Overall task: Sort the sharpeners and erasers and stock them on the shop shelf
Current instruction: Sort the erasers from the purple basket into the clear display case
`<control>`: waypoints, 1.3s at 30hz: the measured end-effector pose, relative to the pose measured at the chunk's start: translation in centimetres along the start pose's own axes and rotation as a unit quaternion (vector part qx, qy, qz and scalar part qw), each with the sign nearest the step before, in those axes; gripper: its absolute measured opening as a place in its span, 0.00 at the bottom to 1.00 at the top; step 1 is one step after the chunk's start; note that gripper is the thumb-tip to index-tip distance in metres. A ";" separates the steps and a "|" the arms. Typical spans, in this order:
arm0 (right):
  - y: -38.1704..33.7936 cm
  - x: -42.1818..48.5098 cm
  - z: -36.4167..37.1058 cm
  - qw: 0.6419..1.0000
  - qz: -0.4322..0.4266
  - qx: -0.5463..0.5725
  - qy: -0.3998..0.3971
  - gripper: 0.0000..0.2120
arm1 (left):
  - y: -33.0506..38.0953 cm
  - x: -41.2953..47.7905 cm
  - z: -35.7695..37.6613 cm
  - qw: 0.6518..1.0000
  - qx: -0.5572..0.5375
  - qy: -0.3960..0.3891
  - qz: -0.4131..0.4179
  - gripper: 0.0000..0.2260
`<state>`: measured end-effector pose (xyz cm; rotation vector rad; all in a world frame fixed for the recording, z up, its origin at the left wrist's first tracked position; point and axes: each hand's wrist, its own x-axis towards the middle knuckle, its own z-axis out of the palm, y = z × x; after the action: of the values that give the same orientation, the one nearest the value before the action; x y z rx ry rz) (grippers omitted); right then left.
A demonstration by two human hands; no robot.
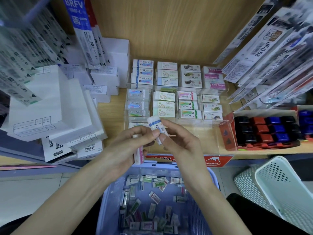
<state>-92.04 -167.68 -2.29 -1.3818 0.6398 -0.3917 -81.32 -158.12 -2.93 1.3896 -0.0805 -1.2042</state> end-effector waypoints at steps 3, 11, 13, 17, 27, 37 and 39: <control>-0.2 -0.2 -0.9 1.000 -0.001 -0.018 -0.010 0.17 | -0.1 0.2 0.4 1.000 0.026 -0.006 0.005 0.10; -1.8 2.0 -5.9 0.981 -0.035 -0.135 -0.134 0.22 | -0.3 0.5 1.6 0.988 0.120 -0.001 0.095 0.11; -2.0 2.8 -6.3 0.971 -0.053 -0.157 -0.172 0.16 | -0.5 0.5 1.8 0.987 0.129 -0.011 0.100 0.12; -2.1 5.1 -7.8 0.993 -0.055 -0.106 -0.015 0.12 | 0.1 1.0 2.0 0.997 -0.034 -0.015 0.061 0.13; 0.6 10.0 -9.1 0.913 -0.111 -0.375 0.113 0.15 | 0.8 1.2 1.4 0.983 -0.168 -0.026 0.065 0.11; -2.4 1.5 -2.4 0.981 -0.040 -0.190 -0.017 0.08 | 0.7 1.3 1.9 0.987 -0.132 -0.016 0.084 0.10; -1.7 0.0 -0.9 0.984 0.018 -0.144 -0.105 0.09 | 0.7 0.4 2.3 0.989 -0.112 -0.042 0.082 0.10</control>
<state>-92.40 -168.71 -0.65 -1.6597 0.5599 -0.1233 -82.28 -160.20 -1.98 1.1154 -0.1132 -1.0974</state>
